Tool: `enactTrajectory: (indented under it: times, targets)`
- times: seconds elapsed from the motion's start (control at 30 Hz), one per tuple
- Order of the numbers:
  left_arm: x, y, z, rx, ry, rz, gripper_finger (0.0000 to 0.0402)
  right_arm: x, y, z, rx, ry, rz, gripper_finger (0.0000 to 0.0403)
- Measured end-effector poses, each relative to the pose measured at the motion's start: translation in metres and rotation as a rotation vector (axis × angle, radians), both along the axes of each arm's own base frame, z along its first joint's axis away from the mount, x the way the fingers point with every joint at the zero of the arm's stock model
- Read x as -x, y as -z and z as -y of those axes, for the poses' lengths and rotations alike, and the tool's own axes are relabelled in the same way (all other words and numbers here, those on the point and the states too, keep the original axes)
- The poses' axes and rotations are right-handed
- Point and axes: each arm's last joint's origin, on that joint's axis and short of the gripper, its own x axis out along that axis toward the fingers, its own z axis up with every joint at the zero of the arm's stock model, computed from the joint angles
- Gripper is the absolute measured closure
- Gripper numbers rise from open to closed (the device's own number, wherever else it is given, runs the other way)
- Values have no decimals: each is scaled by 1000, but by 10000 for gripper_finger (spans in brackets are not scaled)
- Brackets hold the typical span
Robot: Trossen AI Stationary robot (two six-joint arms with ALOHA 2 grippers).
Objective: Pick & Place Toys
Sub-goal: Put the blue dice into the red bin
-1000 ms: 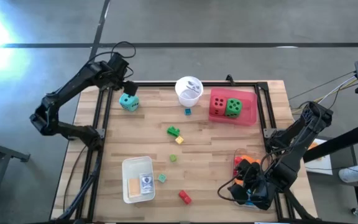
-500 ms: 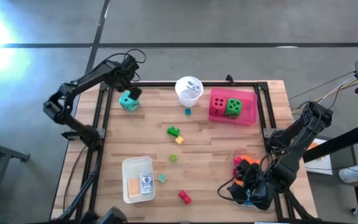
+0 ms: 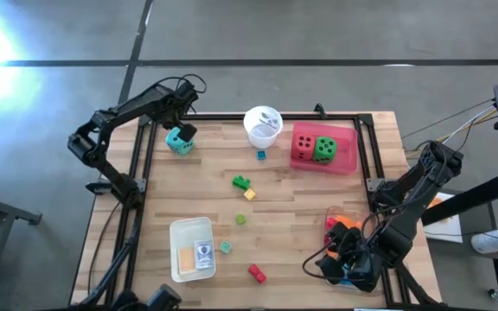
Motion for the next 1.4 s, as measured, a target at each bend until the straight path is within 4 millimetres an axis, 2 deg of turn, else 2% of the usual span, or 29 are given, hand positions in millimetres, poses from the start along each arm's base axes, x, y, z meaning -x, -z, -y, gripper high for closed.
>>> enactTrajectory:
  times: [0.27,0.47,0.9,1.07,1.4]
  targets:
    - [0,0,0,6,28,-6,31,0,0,0,2,-3,0,70]
    - [-1,0,1,51,62,29,5,0,0,0,1,-3,0,70]
    - [-1,3,-2,106,62,118,5,0,0,-1,-8,3,5,70]
    - [2,14,-8,131,38,105,2,-1,0,-1,-12,3,8,70]
    - [7,42,-3,150,38,134,2,-1,0,-1,-12,1,10,70]
